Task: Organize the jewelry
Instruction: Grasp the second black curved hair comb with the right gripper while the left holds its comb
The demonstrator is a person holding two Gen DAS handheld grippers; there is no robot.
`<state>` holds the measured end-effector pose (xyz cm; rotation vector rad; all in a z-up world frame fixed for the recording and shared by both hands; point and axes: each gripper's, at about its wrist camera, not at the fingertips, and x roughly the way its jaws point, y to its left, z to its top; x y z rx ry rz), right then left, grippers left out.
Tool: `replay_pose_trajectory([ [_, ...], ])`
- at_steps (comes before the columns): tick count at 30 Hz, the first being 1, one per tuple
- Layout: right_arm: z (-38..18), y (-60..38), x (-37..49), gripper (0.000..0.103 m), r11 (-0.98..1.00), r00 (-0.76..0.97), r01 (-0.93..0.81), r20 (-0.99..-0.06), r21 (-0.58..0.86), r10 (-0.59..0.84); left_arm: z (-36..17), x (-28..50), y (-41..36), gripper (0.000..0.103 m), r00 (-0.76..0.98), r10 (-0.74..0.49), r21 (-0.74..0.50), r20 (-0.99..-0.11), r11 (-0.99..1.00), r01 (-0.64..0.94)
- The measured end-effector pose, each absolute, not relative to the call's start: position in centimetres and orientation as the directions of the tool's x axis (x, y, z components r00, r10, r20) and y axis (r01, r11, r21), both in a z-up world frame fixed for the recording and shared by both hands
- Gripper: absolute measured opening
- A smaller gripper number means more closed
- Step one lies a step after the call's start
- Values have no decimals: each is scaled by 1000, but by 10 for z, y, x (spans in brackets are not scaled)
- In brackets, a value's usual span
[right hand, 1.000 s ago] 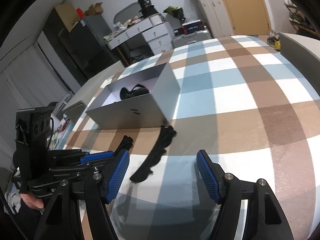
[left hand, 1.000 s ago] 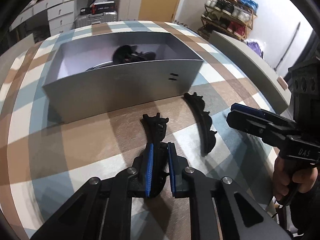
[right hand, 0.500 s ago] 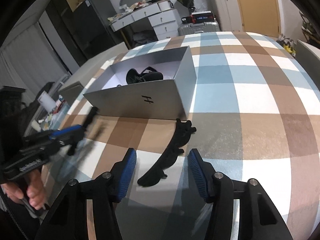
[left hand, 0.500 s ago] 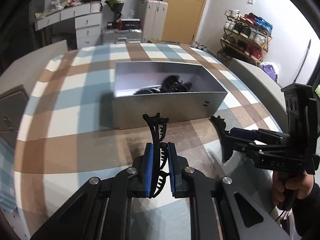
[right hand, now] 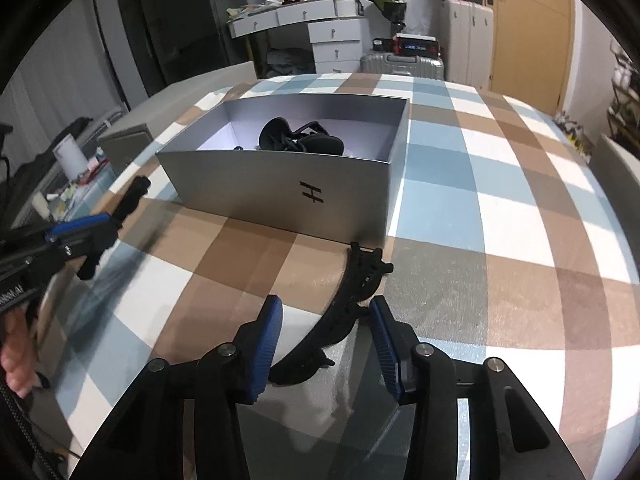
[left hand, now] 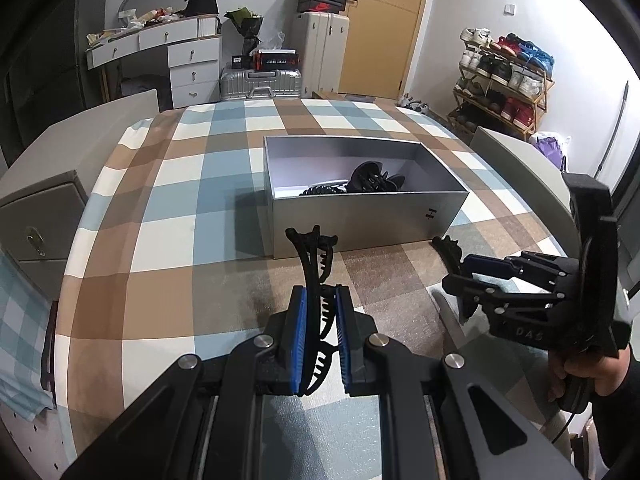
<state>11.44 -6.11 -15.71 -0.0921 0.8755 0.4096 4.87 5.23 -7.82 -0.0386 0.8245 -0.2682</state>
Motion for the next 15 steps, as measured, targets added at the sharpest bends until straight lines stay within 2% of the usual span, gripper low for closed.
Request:
replay_pose_trajectory([
  [3,-157,-62,116,26,926,580,-368,-760,77,294,-77,47,54,9,654,-249,-137,-714,966,217],
  [9,-157,-63,114,19,926,587,-370,-753,78,298,-76,44,55,9,657,-249,-138,-712,966,217],
  [15,-149,-69,109,18,926,611,-363,-723,106,323,-73,44,57,9,664,-246,-144,-706,968,205],
])
